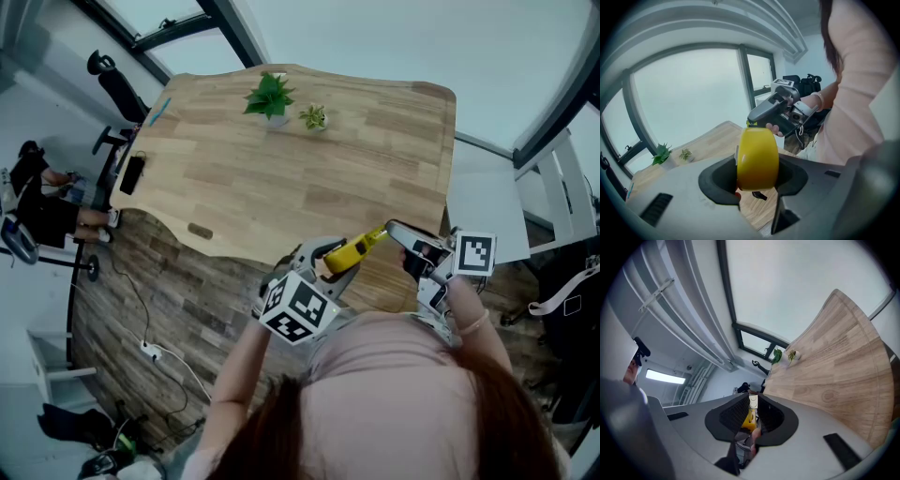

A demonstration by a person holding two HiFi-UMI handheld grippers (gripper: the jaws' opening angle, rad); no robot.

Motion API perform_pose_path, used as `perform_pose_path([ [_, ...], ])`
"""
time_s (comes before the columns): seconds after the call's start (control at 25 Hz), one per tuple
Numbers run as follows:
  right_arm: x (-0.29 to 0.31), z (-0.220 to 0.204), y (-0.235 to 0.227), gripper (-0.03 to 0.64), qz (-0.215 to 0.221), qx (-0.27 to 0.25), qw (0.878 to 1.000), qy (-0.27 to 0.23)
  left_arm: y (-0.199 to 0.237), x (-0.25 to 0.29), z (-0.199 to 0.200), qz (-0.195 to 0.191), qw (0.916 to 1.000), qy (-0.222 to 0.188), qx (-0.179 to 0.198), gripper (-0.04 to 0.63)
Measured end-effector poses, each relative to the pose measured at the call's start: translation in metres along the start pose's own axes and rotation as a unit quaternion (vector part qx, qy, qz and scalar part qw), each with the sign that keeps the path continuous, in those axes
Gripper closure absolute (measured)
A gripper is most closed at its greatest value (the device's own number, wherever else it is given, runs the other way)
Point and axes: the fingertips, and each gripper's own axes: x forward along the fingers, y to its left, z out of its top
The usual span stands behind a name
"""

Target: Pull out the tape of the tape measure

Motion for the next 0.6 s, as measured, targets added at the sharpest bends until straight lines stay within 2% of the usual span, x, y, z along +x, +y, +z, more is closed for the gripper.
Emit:
perform_pose_path([
  [0.6,-0.019,0.023,-0.005,0.565,-0.014,-0.003,0.999,-0.045,0.003,-0.001,-0.011,-0.001,0.9999,0.013,0.008,0.428],
])
